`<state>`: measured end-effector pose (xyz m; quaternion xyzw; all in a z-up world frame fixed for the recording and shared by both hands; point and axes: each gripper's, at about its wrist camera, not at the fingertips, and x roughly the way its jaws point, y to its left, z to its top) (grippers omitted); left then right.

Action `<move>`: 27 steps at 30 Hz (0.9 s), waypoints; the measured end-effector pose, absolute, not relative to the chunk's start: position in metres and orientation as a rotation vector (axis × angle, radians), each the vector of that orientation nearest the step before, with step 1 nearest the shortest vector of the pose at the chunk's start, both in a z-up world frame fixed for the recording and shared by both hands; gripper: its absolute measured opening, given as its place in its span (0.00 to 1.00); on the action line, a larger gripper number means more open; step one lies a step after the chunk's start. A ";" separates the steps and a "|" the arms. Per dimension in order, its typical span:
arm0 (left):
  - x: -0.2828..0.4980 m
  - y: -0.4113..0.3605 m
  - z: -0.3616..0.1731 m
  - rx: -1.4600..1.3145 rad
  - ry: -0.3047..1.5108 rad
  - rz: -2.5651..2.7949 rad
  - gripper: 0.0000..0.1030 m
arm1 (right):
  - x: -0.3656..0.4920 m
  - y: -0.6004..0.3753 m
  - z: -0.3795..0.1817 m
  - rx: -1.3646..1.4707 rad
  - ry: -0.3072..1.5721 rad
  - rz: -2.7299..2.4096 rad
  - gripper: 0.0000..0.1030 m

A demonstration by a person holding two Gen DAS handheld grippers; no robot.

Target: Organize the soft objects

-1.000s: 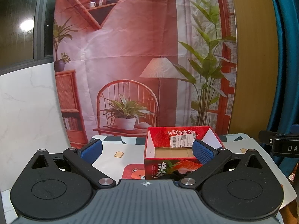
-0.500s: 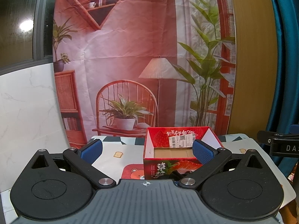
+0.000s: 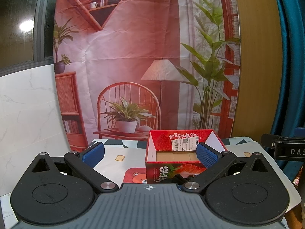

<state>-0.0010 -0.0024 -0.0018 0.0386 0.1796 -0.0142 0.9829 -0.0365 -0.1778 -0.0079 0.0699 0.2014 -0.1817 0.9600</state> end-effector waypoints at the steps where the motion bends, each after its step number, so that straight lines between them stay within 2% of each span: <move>1: -0.001 -0.002 -0.002 0.078 0.361 -0.029 1.00 | -0.037 -0.178 -0.008 0.142 0.408 -0.368 1.00; 27: 0.002 -0.002 -0.005 0.071 0.372 -0.033 1.00 | -0.035 -0.180 -0.011 0.155 0.408 -0.360 1.00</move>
